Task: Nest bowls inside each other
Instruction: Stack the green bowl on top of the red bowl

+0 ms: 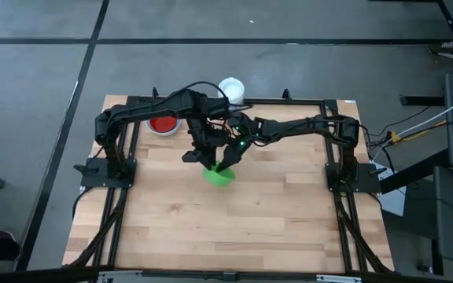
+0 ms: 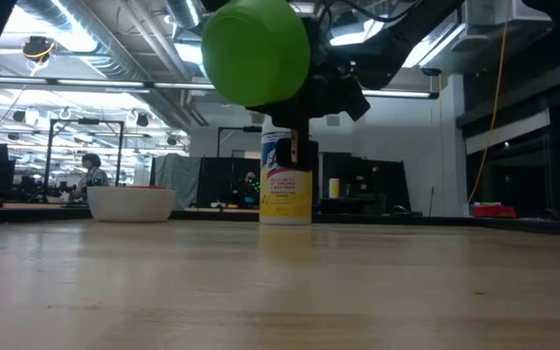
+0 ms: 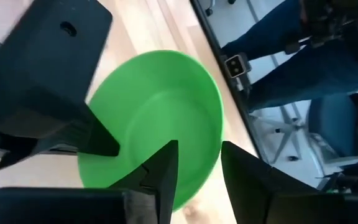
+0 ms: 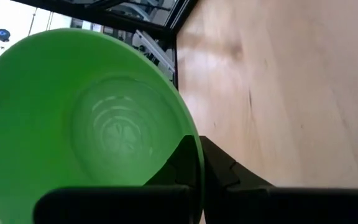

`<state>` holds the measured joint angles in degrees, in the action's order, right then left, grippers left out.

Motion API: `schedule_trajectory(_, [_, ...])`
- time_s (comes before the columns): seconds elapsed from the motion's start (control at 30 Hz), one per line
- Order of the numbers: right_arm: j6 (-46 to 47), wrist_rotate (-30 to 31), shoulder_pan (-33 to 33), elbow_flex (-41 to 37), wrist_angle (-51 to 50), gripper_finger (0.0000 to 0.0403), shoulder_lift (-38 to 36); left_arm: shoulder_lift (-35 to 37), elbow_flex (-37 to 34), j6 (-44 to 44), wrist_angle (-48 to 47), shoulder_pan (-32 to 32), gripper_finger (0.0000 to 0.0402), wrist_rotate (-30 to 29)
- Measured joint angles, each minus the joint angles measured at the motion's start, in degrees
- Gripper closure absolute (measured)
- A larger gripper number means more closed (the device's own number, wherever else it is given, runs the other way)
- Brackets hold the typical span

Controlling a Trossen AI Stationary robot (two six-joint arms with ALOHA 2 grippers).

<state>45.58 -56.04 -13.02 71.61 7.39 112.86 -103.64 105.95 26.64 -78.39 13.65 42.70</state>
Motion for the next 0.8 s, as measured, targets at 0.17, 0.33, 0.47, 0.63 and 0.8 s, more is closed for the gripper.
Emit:
schedule_trajectory(0.17, [-1.06, -0.56, -0.03, 0.09, -0.17, 0.0402, -0.02, -0.04, -0.02, -0.40, -2.14, -0.28, 0.0282, 2.74])
schedule_trajectory(0.33, [-1.09, -0.58, -0.07, 0.09, -0.18, 0.0402, -0.02, -0.04, -0.02, -0.38, -2.62, -0.83, 0.0281, 2.73])
schedule_trajectory(0.47, [-1.06, -0.66, -0.07, 0.09, -0.08, 0.0402, -0.02, -0.79, -0.06, -0.34, -2.32, -1.22, 0.0283, 2.71])
schedule_trajectory(0.63, [1.37, -1.21, -0.25, 0.09, 4.45, 0.0402, -0.02, -1.48, -0.07, 0.06, -1.48, -1.66, 0.0282, 2.86])
schedule_trajectory(0.8, [2.88, -1.63, -0.86, 0.00, 6.66, 0.0402, 0.00, -1.31, -0.02, 3.26, -1.55, -2.97, 0.0315, 0.41])
